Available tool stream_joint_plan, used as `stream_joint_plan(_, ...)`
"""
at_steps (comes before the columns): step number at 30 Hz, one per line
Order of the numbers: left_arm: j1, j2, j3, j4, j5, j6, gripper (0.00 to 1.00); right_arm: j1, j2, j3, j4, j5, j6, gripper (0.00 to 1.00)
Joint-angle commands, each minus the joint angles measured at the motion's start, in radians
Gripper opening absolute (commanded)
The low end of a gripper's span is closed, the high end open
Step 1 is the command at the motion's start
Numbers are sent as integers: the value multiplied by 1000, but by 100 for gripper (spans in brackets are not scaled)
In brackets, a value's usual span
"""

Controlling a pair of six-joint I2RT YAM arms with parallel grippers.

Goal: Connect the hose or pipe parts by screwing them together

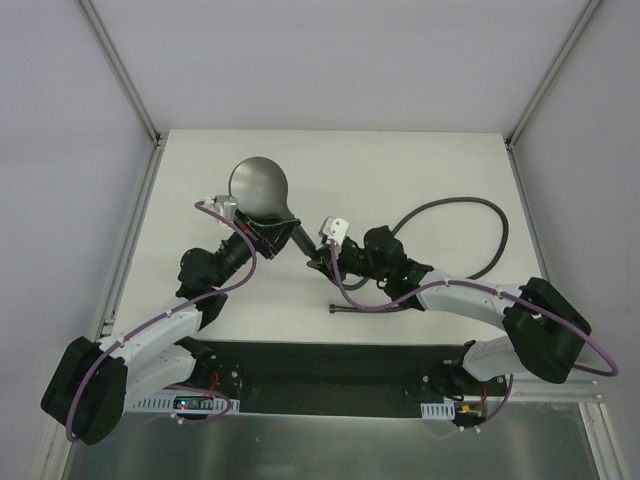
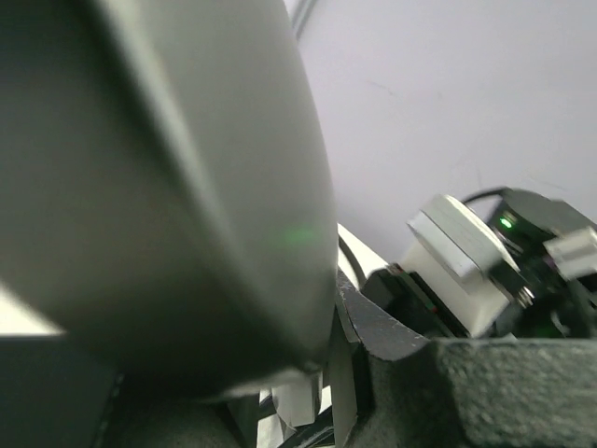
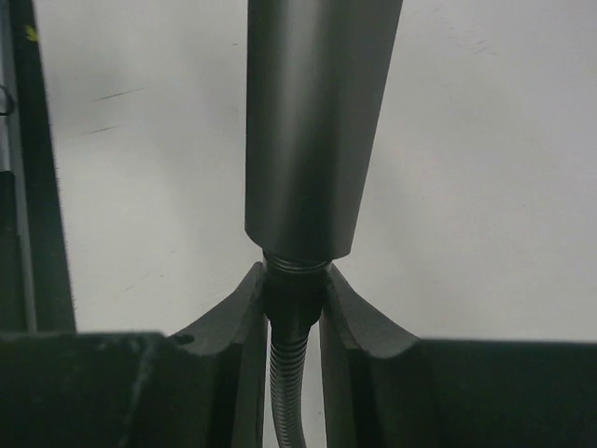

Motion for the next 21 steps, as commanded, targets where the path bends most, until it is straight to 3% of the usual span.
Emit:
stream_joint_plan(1, -5, 70, 24, 298, 199, 50, 0, -58, -50, -16, 179, -395, 148, 1)
stream_joint_plan(8, -5, 159, 52, 413, 222, 44, 0, -163, 4, -44, 368, -620, 315, 3)
stream_joint_plan(11, -5, 181, 72, 416, 190, 35, 0, -169, 21, -47, 373, -611, 335, 13)
stream_joint_plan(15, -7, 144, 89, 280, 76, 42, 0, -169, -5, -72, 319, -503, 314, 58)
stream_joint_plan(19, -8, 81, 130, 30, -88, 71, 0, -140, -92, -93, 161, -273, 218, 84)
stream_joint_plan(21, -7, 55, 144, -51, -152, 75, 0, -77, -123, -112, 114, -52, 170, 90)
